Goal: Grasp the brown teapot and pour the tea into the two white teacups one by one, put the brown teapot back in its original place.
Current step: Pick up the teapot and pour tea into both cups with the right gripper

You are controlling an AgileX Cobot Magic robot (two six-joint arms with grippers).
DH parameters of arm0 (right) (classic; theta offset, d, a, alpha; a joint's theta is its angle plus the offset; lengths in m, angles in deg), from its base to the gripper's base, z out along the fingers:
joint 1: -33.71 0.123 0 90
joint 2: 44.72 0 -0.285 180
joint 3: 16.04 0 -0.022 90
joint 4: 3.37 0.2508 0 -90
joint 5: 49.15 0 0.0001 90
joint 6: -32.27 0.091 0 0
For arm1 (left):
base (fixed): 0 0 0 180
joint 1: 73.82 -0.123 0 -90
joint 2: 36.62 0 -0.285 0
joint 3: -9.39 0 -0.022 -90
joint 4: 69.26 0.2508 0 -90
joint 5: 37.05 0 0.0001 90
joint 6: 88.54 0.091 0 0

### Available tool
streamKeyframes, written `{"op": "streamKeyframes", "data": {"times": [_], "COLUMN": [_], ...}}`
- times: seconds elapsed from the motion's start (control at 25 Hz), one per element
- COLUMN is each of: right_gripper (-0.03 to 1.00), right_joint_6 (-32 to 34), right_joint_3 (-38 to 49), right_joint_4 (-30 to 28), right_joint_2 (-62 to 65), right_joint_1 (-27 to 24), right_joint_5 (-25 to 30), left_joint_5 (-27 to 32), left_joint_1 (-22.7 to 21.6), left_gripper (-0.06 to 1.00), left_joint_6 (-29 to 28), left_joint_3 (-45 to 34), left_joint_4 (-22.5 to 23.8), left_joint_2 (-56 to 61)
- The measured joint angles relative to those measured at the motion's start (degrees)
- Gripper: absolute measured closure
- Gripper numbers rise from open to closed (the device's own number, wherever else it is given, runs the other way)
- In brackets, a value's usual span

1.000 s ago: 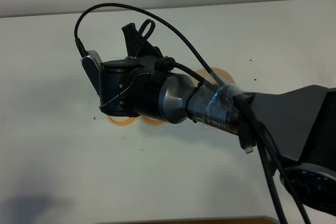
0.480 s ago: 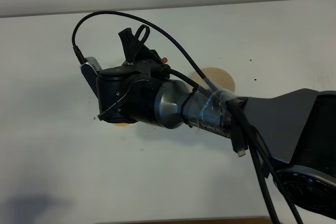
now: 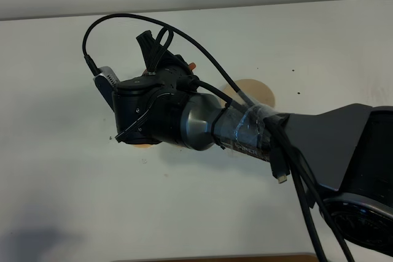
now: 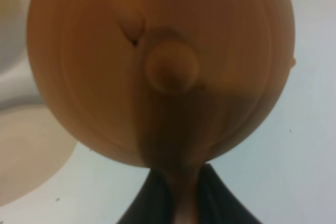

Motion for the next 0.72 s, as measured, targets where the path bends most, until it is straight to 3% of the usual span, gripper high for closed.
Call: {"op": "streamKeyframes", "data": {"times": [0.72], "right_gripper": [0.84], "right_joint_6": [-4.3], "right_joint_3": [0.0], "right_joint_4": [-0.4], "right_joint_2": [0.0], "right_joint_1": [0.0], "right_joint_5": [0.2], "left_joint_5": [0.0], "left_joint_1": [0.0], "left_gripper": [0.65], "left_joint_6": [0.0], "left_joint_3": [0.0], "left_joint_4": [0.0], "left_joint_2": [0.0]}}
